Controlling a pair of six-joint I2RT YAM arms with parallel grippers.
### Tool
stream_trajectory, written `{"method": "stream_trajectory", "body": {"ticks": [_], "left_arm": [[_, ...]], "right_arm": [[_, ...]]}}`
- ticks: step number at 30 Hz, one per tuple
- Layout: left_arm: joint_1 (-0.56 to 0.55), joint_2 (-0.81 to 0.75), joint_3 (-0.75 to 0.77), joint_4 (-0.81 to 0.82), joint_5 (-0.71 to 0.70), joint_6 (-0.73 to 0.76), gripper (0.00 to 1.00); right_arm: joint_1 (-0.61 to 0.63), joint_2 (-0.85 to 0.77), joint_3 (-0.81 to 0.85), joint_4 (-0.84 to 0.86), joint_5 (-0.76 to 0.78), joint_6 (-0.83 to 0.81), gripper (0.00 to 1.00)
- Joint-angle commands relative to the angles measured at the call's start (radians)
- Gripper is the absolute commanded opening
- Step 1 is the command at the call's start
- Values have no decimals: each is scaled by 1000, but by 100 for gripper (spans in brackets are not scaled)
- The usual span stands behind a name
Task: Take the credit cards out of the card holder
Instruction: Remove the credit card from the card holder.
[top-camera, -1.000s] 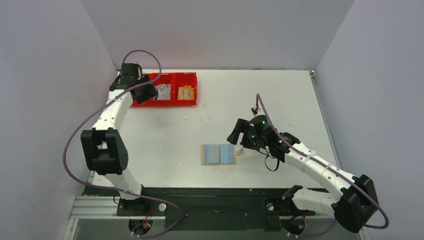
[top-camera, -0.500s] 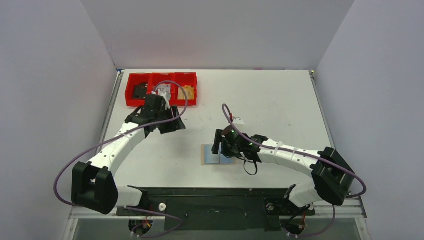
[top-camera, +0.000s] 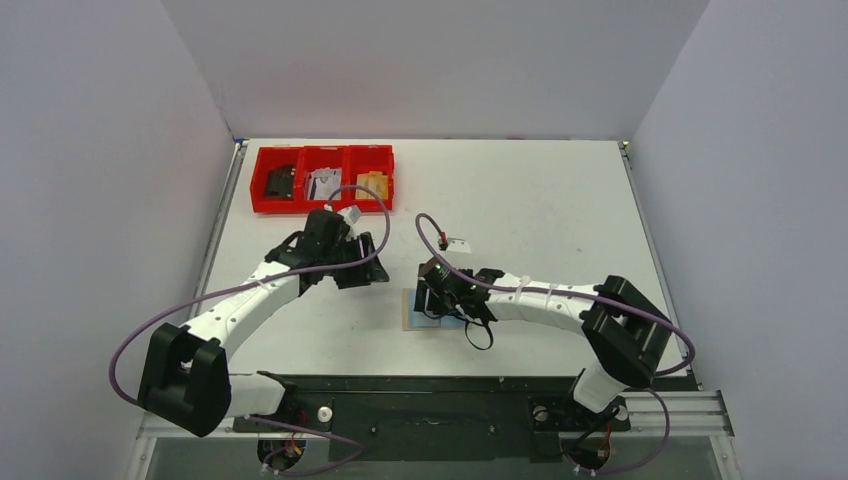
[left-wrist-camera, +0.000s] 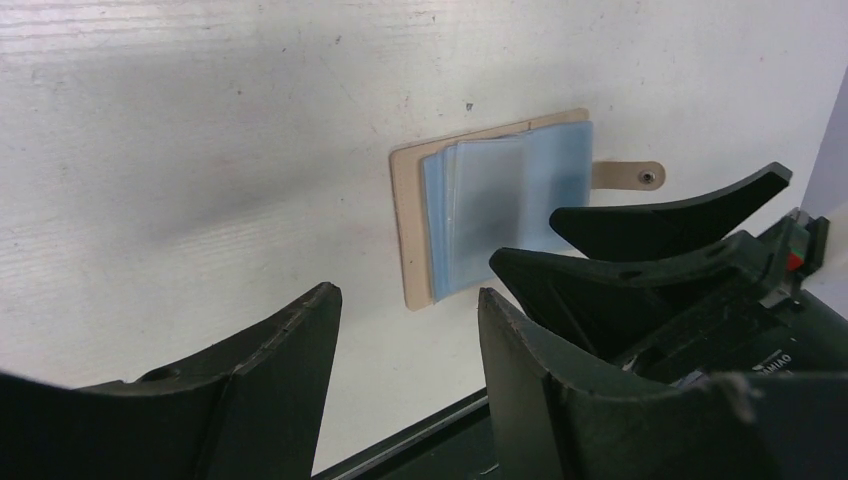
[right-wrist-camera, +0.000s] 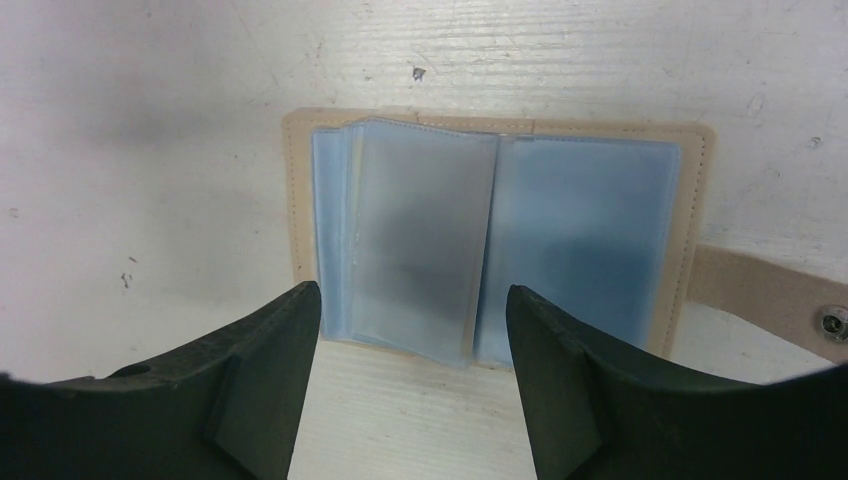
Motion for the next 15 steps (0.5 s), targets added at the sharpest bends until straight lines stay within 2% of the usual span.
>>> {"method": "stream_trajectory", "body": {"ticks": [1, 15], "left_arm": [[-12, -37, -8, 76, 37, -13, 51], [-15, -45, -26, 91, 50, -23, 51]], "right_arm": [[7, 28, 51, -21, 53, 17, 63], [24, 110, 102, -44, 47, -4, 56]]}}
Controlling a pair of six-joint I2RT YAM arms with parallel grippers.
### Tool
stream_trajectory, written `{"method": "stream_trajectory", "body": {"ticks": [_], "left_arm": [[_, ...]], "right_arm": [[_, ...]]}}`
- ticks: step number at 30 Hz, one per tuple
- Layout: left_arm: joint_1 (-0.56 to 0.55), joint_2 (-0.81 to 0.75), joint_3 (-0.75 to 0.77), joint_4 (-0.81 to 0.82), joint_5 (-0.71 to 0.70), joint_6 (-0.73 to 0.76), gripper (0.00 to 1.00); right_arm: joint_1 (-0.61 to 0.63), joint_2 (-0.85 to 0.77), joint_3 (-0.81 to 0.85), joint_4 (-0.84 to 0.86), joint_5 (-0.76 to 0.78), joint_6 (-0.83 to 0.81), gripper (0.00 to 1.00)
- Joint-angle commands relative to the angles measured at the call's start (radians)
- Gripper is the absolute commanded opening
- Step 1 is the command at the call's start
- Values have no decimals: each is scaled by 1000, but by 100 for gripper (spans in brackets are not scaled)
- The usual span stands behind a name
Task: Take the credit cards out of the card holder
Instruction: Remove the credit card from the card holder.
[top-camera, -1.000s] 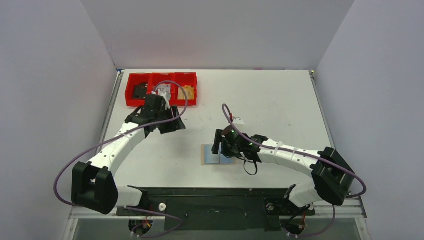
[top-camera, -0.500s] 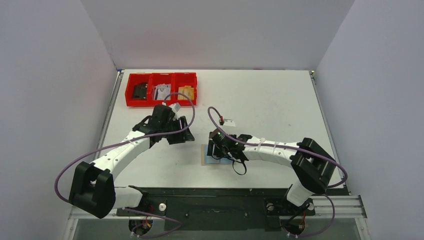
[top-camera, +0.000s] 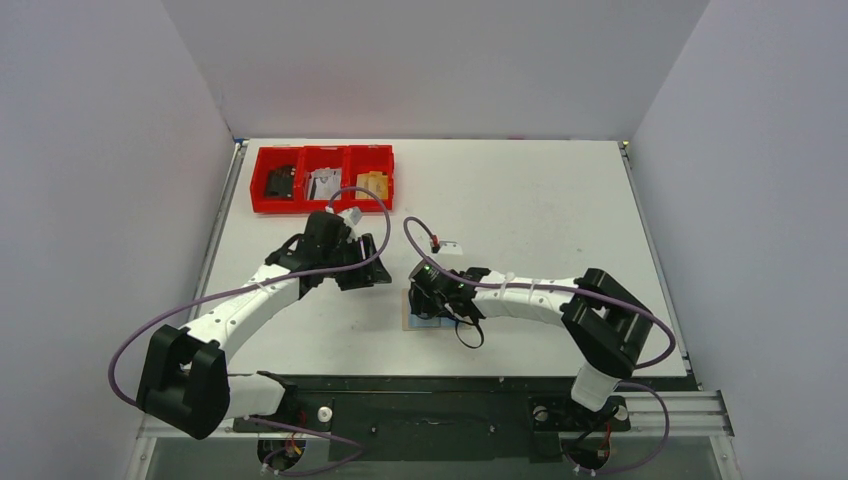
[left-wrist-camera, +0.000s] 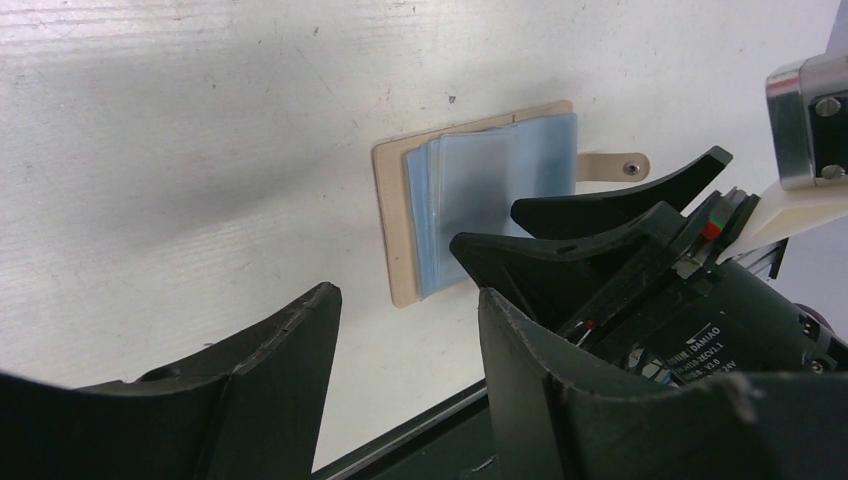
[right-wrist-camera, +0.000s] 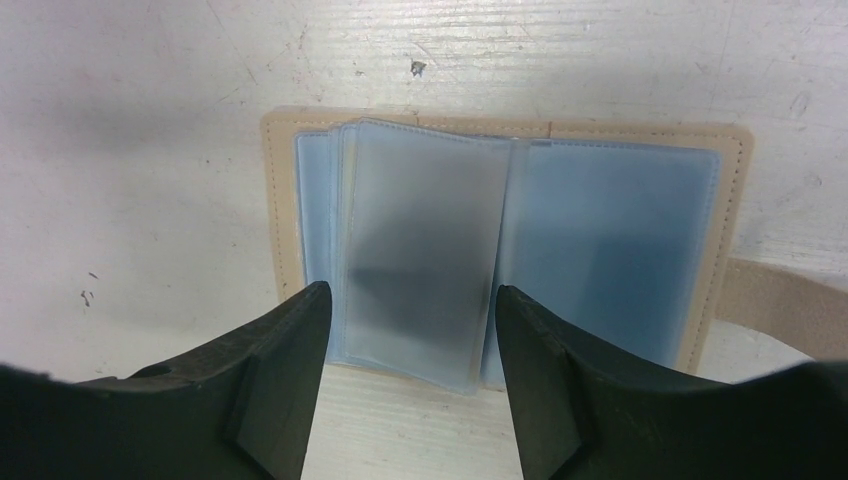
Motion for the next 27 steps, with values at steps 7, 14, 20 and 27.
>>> {"method": "stream_trajectory", "body": {"ticks": [7, 14, 20, 27], "left_arm": [[-11, -22, -3, 60, 19, -9, 51], [-22, -9, -6, 69, 19, -17, 51], [-35, 0, -8, 74, 13, -25, 51], [-49, 17, -10, 75, 6, -34, 51]], "right_arm": [[6, 43, 45, -16, 27, -13, 50], [2, 67, 40, -21, 16, -21, 49], [-17, 60, 8, -11, 10, -25, 41], [-46, 25, -68, 50, -21, -27, 20]]}}
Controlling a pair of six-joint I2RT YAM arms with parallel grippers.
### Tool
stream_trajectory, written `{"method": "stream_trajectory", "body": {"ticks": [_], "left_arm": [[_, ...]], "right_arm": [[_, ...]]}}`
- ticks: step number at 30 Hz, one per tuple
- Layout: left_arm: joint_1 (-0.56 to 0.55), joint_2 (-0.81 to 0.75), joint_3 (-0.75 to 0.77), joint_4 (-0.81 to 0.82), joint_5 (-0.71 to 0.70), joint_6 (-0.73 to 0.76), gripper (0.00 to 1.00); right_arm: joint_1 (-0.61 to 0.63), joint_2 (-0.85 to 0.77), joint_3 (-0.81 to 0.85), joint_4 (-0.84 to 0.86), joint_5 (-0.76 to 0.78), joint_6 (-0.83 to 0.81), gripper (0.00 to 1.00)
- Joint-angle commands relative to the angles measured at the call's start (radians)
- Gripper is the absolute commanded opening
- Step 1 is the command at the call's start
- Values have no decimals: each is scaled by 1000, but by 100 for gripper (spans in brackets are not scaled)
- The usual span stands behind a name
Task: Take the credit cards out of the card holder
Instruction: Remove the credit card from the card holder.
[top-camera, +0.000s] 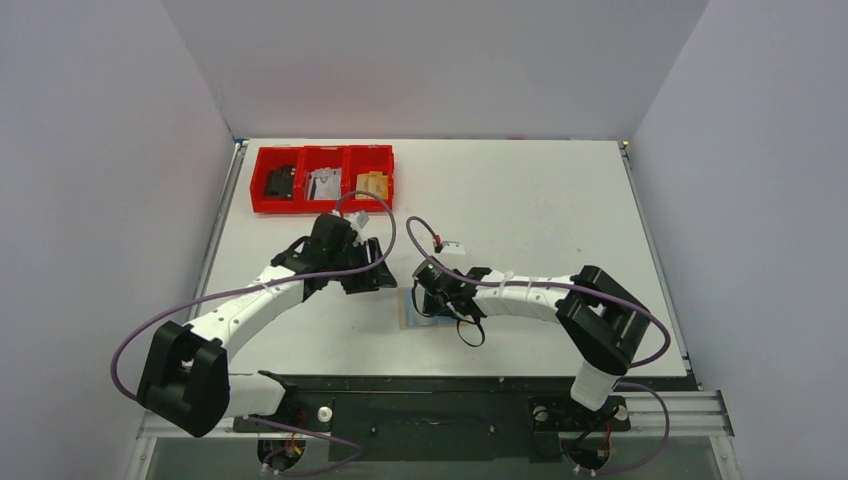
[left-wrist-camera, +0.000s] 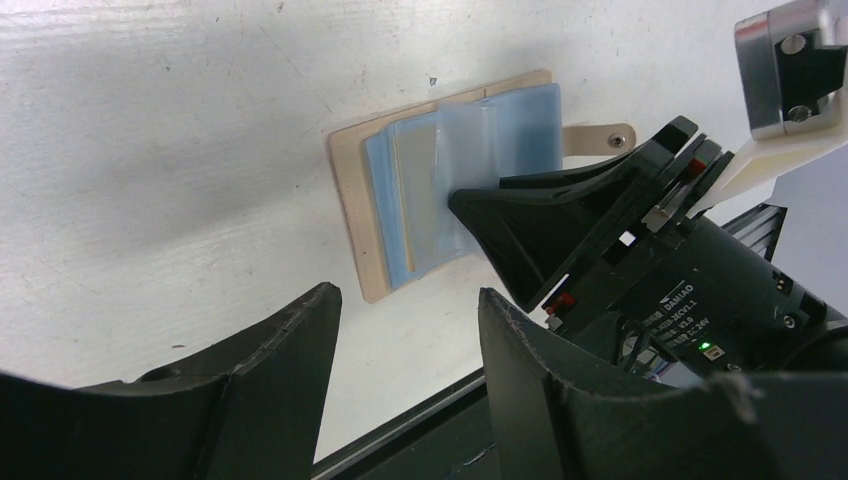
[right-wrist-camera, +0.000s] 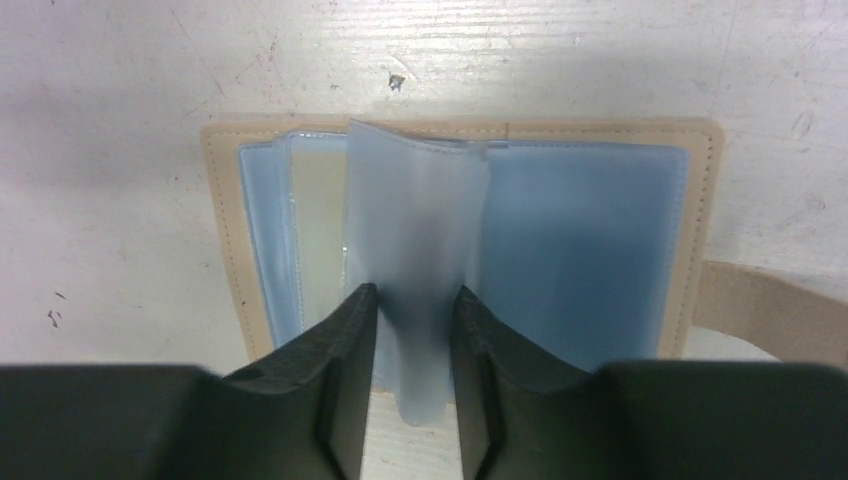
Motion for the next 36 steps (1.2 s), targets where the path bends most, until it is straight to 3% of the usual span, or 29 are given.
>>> {"method": "stream_trajectory", "body": {"ticks": [1, 5, 9, 20, 36], "left_arm": [[-14, 11, 2, 54, 0, -11, 51], [-30, 28, 7, 61, 1, -21, 51], [-51, 62, 13, 79, 10, -38, 51], [-119, 173, 26, 133, 5, -71, 36], [-166, 294, 34, 210, 22, -97, 35]], "right_arm": [[-25, -15, -69, 25, -16, -7, 15], [-42, -38, -109, 75, -46, -12, 4], [-64, -62, -159, 148, -97, -14, 1], [-127, -75, -267, 301, -221, 4, 0], [-146, -75, -285, 321, -242, -3, 0]]}}
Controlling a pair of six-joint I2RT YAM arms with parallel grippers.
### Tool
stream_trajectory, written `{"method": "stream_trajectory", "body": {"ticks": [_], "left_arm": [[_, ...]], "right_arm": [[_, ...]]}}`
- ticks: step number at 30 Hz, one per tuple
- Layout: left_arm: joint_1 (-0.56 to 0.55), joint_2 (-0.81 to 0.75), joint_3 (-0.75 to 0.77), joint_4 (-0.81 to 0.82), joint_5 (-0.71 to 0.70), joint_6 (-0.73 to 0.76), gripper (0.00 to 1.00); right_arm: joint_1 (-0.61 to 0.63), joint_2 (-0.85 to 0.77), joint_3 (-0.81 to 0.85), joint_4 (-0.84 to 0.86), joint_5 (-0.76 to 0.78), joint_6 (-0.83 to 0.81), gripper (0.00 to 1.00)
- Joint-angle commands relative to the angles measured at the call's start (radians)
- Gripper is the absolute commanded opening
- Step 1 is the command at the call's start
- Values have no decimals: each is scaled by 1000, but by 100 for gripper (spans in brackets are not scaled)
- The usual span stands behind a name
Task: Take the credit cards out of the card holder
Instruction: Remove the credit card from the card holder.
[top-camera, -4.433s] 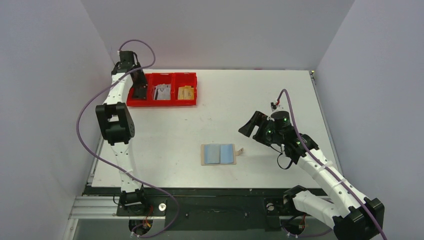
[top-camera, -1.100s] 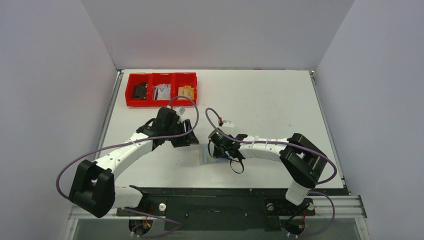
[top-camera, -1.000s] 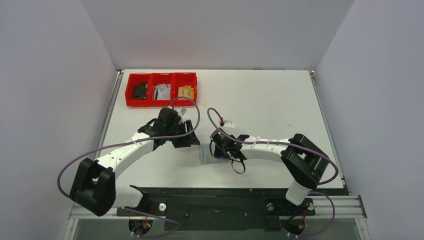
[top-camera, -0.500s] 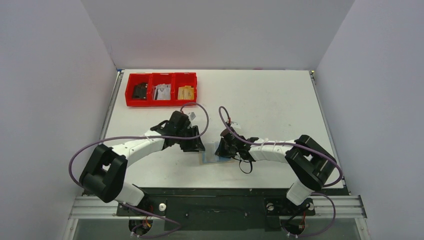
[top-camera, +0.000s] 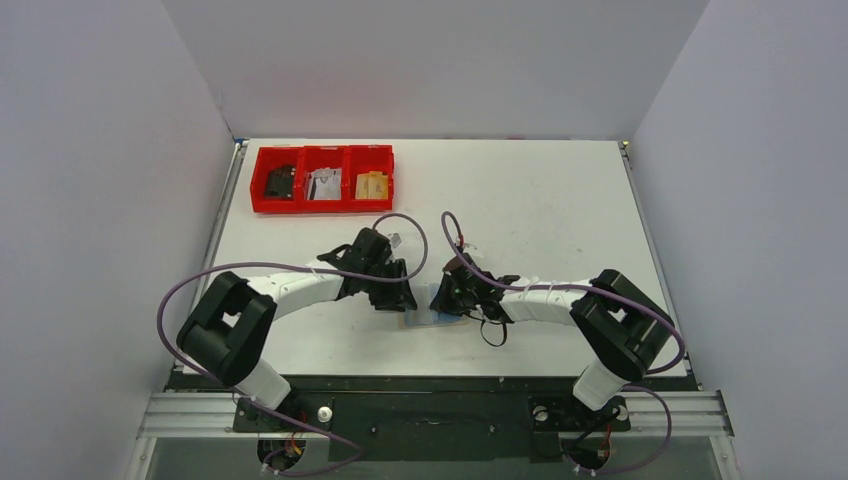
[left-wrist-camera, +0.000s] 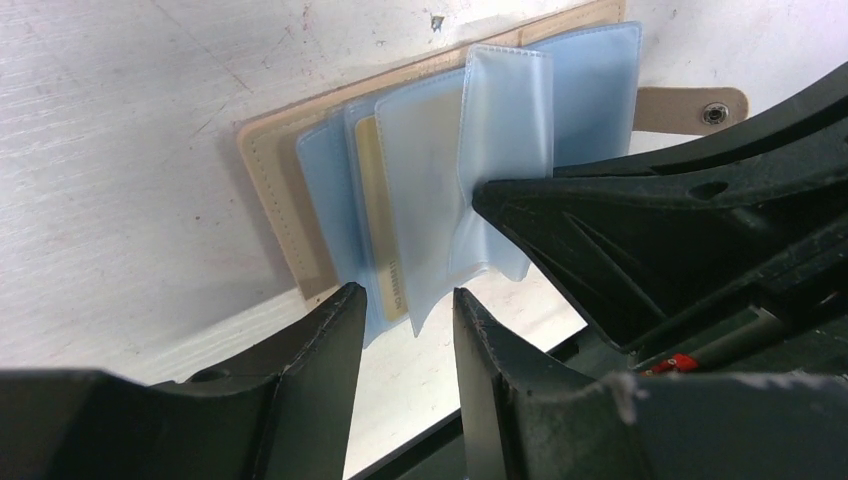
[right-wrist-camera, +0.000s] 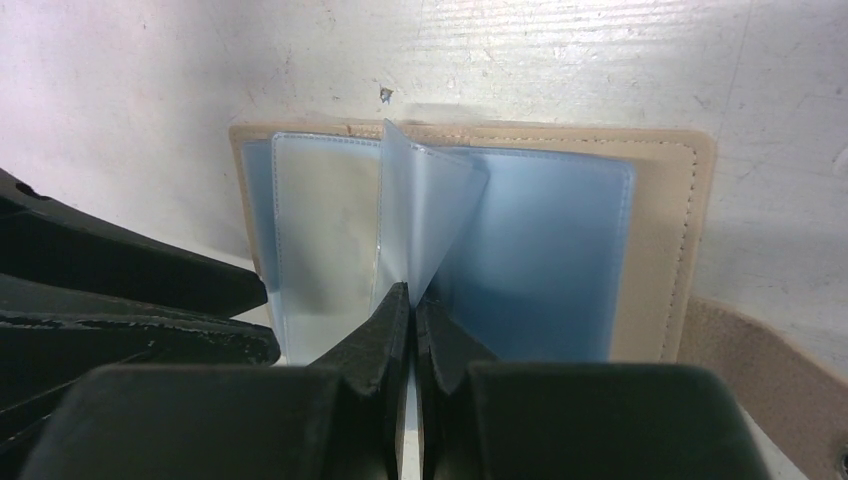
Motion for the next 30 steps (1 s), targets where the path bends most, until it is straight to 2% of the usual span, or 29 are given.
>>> {"method": "stream_trajectory", "body": {"ticks": [1, 8, 18, 30], "left_arm": [[-12, 23, 33, 81, 22, -14, 35], [-22, 57, 39, 106, 36, -24, 34], [-32, 74, 52, 113, 40, -27, 23], [-40, 34, 76, 46, -7, -6, 24]], "right_arm": [[-10, 26, -31, -38, 22, -17, 0], [-12, 30, -32, -37, 19, -17, 0], [-12, 32, -30, -37, 15, -22, 0], [-12, 35, -32, -38, 15, -22, 0]]}}
